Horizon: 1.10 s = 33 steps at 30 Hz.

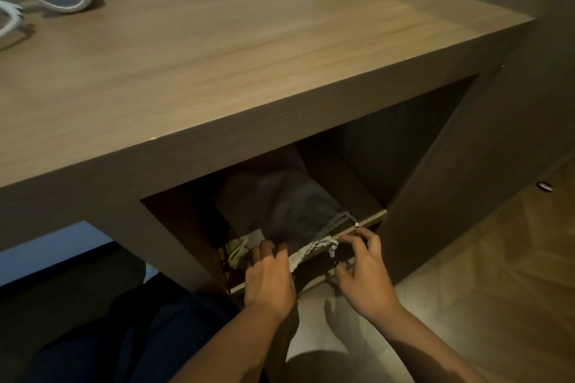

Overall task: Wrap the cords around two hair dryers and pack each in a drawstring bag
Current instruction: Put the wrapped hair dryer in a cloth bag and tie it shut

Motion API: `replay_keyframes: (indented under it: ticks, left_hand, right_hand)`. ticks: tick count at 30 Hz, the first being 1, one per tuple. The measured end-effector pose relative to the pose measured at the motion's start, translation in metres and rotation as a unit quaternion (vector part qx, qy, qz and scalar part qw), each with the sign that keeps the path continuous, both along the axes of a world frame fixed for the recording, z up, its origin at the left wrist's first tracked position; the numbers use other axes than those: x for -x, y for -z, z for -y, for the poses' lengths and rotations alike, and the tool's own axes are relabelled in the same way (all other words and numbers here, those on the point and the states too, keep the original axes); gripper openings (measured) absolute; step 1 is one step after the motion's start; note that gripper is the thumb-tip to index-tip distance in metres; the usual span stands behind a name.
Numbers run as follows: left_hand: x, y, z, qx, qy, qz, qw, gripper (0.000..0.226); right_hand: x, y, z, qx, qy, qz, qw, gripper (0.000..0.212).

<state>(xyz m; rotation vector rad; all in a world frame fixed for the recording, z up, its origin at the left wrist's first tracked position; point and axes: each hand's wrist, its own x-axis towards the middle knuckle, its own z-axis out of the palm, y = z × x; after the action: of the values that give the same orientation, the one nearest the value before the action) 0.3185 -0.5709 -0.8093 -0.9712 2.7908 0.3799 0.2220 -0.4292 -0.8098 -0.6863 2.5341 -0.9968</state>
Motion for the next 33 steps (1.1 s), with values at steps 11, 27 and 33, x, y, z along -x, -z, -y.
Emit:
replay_keyframes:
  ticks: [11, 27, 33]
  left_hand:
    - [0.012, -0.034, 0.02, -0.194, -0.233, -0.124, 0.945, 0.03]
    - [-0.018, -0.176, 0.022, -0.438, -0.228, -0.368, 0.788, 0.015]
    - [-0.054, -0.217, 0.005, -0.466, -0.142, -0.41, 0.771, 0.021]
  right_hand:
    - [-0.005, -0.038, 0.009, -0.02, -0.031, 0.067, 0.997, 0.053]
    - [-0.027, -0.136, 0.011, 0.052, -0.055, -0.069, 0.995, 0.094]
    - [-0.042, -0.178, -0.002, 0.018, -0.072, -0.179, 0.981, 0.064]
